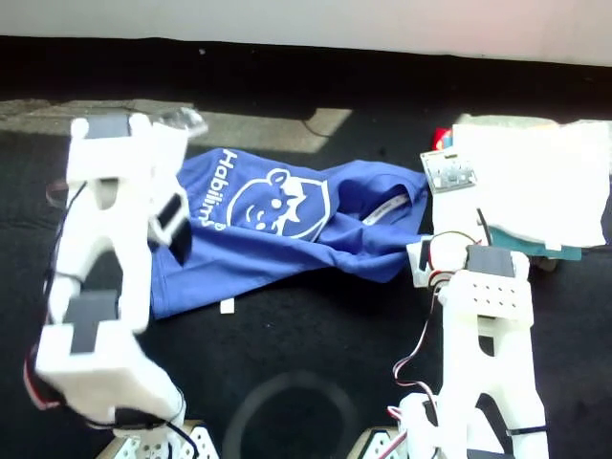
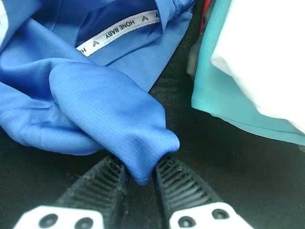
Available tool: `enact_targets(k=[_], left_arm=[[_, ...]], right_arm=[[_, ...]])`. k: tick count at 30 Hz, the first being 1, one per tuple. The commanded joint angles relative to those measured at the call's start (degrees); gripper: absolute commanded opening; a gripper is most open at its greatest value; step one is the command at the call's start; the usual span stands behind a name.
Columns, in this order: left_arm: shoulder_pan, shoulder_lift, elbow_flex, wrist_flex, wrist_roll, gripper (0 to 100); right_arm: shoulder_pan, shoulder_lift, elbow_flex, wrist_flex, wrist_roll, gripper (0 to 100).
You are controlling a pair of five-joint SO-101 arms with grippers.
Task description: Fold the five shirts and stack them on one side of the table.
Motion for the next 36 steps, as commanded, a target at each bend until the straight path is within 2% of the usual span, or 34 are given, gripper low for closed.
enact_targets(k=[1, 3, 6, 17, 22, 23, 25, 31, 36], left_arm=[[0.57, -10.86, 21.41, -15.12, 0.18, 19], [0.13, -11.38, 26.68, -20.04, 0.18, 19], [-1.45, -9.63, 28.79, -22.77, 0.35, 19], [-3.12, 1.98, 27.74, -24.88, 0.35, 19], [-3.30, 2.33, 26.68, -24.88, 0.18, 18], [-3.12, 2.15, 26.68, -24.88, 0.18, 15], [-3.03, 1.98, 26.42, -24.88, 0.26, 1], [-2.95, 0.92, 24.75, -24.18, 0.35, 1], [-2.33, -6.46, 20.18, -15.47, 0.44, 1]], right_arm=[[-0.57, -1.27, -0.31, -0.57, -0.79, 0.5], [-0.57, -1.27, -0.31, -0.57, -0.79, 0.5], [-0.57, -1.27, -0.31, -0.57, -0.79, 0.5], [-0.57, -1.27, -0.31, -0.48, -0.79, 0.5], [-0.57, -1.27, -0.22, -0.48, -0.79, 0.5], [-0.57, -1.27, -0.22, -0.48, -0.79, 0.5], [-0.57, -1.27, -0.22, -0.48, -0.79, 0.5], [-0.57, -1.27, -0.22, -0.48, -0.79, 0.5], [-0.57, -1.27, -0.22, -0.66, -0.79, 0.5]])
